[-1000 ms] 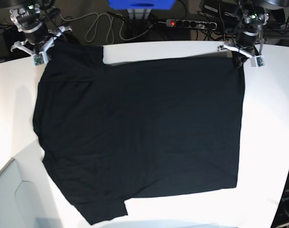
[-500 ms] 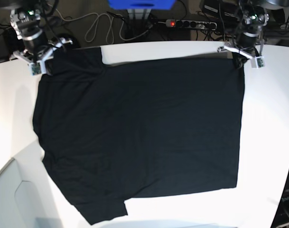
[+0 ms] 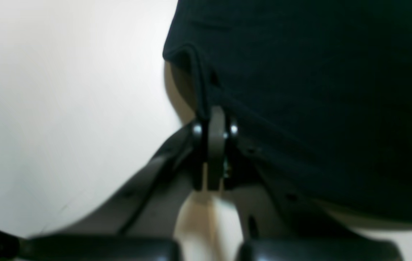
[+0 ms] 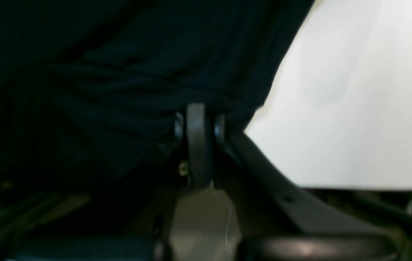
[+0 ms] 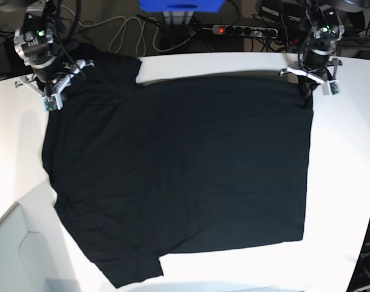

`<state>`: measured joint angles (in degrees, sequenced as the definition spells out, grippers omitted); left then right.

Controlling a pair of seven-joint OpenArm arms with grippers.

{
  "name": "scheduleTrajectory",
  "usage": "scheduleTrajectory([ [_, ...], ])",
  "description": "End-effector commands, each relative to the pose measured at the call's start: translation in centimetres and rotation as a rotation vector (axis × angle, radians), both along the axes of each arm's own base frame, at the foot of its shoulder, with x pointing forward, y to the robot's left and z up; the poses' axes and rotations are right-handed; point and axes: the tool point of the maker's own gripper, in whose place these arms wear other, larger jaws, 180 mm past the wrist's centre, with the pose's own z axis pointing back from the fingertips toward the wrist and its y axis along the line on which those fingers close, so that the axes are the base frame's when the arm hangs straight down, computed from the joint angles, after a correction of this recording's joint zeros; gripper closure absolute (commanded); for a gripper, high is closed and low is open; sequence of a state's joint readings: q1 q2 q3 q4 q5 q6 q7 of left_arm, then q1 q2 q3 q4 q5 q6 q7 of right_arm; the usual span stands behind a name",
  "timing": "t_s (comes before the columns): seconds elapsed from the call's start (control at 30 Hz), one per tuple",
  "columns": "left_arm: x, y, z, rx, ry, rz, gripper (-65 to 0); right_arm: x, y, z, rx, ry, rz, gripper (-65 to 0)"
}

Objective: Fold the T-shirt properly
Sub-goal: 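Lift the shoulder corners and pull the shirt toward the robot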

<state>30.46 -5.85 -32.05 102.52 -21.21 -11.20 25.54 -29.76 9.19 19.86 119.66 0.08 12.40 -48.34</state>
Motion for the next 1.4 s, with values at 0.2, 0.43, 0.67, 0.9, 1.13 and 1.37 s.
scheduleTrajectory([
  [0.2,0.5,0.4,1.0,0.017,-0.040,-0.002,0.0,-0.2,-1.1,0.2,-0.041,0.057,-0.016,-14.0],
  [0.43,0.6,0.3,1.0,0.015,-0.040,-0.004,0.0,-1.1,-0.7,-1.5,-0.038,0.123,0.053,-41.8],
  [0.67,0.5,0.4,1.0,0.017,-0.040,-0.002,0.0,-2.0,-1.2,-4.3,-0.002,0.200,0.032,-42.0],
  [0.9,0.5,0.4,1.0,0.017,-0.040,-0.002,0.0,-2.5,-1.1,-6.5,0.017,0.273,0.092,-41.9],
  [1.13,0.5,0.4,1.0,0.017,-0.038,-0.002,0.0,-2.9,-1.7,-7.6,0.023,0.311,0.118,-27.2],
  [1.37,0.4,0.5,0.9,0.023,-0.034,-0.002,0.0,-3.6,-1.5,-8.4,0.035,0.341,0.134,0.0],
])
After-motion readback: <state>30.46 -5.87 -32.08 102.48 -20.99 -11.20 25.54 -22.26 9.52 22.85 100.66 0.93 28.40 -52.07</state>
